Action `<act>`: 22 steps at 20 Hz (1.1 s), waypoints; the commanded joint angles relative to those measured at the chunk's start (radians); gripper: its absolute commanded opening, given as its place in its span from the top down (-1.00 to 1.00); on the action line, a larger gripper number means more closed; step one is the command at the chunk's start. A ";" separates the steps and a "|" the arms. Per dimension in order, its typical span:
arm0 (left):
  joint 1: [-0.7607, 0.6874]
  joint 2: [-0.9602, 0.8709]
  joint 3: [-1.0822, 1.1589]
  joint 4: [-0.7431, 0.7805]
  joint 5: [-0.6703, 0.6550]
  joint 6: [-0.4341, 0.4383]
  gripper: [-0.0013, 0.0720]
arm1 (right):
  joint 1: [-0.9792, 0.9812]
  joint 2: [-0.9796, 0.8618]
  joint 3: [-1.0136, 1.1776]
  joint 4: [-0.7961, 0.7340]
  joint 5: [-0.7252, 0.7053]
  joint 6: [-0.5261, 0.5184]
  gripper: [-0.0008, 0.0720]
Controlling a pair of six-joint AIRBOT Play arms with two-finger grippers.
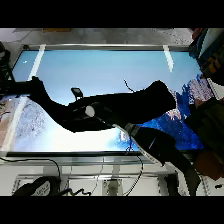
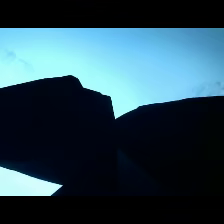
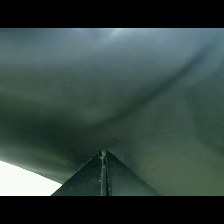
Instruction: Fold the clothes and pants, and hang the long-sleeved shirts on hangers.
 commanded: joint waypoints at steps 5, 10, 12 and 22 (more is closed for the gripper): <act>-0.257 -0.206 0.000 -0.011 0.212 0.106 0.93 | -0.334 0.117 0.001 -0.099 0.332 -0.080 0.91; -0.514 -0.299 0.000 -0.011 0.230 0.148 0.93 | -0.500 0.189 0.001 -0.106 0.399 -0.082 0.91; -0.560 -0.335 0.000 -0.013 0.230 0.060 0.93 | -0.536 0.206 0.001 -0.108 0.417 -0.082 0.91; -0.490 -0.320 0.001 0.056 0.002 -0.061 -0.96 | -0.558 0.215 0.001 -0.124 0.431 -0.082 0.91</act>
